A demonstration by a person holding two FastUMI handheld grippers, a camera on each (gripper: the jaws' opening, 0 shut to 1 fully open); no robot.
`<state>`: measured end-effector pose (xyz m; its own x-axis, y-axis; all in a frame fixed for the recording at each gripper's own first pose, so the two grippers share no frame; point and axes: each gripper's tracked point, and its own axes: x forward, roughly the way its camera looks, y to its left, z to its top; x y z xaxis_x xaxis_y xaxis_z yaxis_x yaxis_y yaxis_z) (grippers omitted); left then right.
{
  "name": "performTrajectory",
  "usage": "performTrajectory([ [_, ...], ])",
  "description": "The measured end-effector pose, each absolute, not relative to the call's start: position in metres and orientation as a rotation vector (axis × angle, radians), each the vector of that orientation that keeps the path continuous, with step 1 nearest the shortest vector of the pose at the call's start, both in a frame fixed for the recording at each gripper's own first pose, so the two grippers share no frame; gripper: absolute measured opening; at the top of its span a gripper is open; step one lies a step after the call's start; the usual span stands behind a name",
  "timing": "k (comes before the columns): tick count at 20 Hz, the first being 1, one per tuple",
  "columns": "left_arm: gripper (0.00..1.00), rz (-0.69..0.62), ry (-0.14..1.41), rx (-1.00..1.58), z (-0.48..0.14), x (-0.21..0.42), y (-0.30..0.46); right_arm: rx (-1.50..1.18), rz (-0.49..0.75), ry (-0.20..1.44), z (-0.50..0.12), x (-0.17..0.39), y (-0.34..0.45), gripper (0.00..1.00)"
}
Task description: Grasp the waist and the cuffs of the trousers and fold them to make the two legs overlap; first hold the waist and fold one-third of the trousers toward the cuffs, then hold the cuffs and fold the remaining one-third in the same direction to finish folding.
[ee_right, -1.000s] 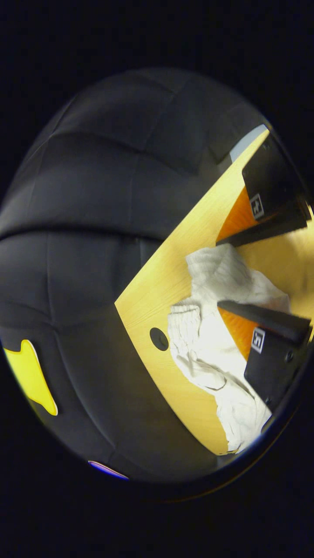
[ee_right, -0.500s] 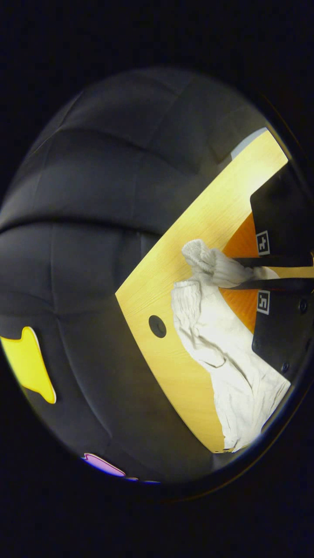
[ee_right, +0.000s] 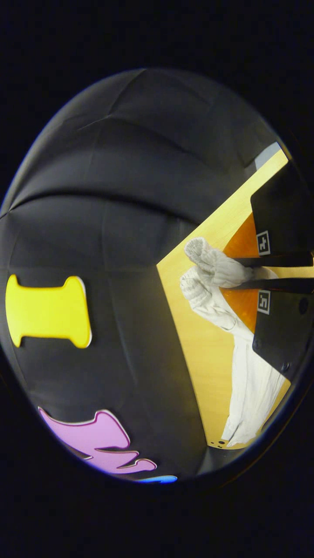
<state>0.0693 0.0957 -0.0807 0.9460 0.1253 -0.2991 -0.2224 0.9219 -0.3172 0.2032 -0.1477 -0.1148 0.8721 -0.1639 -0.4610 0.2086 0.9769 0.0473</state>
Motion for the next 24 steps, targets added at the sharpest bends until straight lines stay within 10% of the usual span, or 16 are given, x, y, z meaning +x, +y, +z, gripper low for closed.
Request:
performTrajectory([
  [24,0.96,0.158,0.328,-0.291,-0.124,0.037,0.212,-0.049,0.159,0.579,-0.061,0.107,-0.066,0.14],
])
